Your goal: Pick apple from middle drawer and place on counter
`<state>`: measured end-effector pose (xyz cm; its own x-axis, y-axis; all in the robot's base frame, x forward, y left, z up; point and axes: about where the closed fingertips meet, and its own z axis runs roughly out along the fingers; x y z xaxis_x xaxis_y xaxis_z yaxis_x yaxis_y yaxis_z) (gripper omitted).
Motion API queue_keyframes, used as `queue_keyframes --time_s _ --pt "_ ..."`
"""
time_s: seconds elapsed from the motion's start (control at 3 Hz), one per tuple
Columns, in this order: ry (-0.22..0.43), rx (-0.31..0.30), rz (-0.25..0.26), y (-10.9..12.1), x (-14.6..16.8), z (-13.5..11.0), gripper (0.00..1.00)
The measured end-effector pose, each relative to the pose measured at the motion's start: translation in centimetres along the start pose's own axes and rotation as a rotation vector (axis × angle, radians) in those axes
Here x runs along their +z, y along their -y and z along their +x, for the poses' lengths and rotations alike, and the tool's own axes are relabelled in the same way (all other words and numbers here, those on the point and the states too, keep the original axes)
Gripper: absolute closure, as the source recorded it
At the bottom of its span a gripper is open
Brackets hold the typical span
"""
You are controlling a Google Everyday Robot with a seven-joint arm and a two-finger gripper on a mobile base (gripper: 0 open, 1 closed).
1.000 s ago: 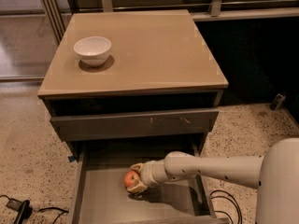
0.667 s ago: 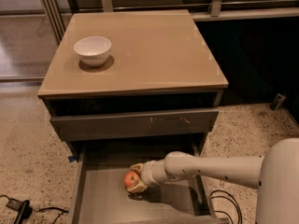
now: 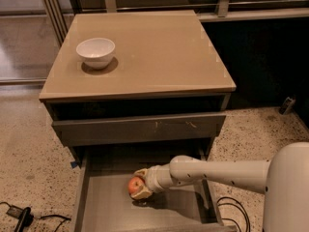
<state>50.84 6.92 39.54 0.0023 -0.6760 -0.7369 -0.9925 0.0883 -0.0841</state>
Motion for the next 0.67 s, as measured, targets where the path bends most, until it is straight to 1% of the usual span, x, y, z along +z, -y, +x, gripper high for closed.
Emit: queue_keyframes --time_s 0.33,0.67 --pt "0.029 -0.036 0.017 -0.2 -2.6 -1.6 1.0" --pt "0.087 -0.1 0.044 -1.0 -7.2 -4.6 1.0"
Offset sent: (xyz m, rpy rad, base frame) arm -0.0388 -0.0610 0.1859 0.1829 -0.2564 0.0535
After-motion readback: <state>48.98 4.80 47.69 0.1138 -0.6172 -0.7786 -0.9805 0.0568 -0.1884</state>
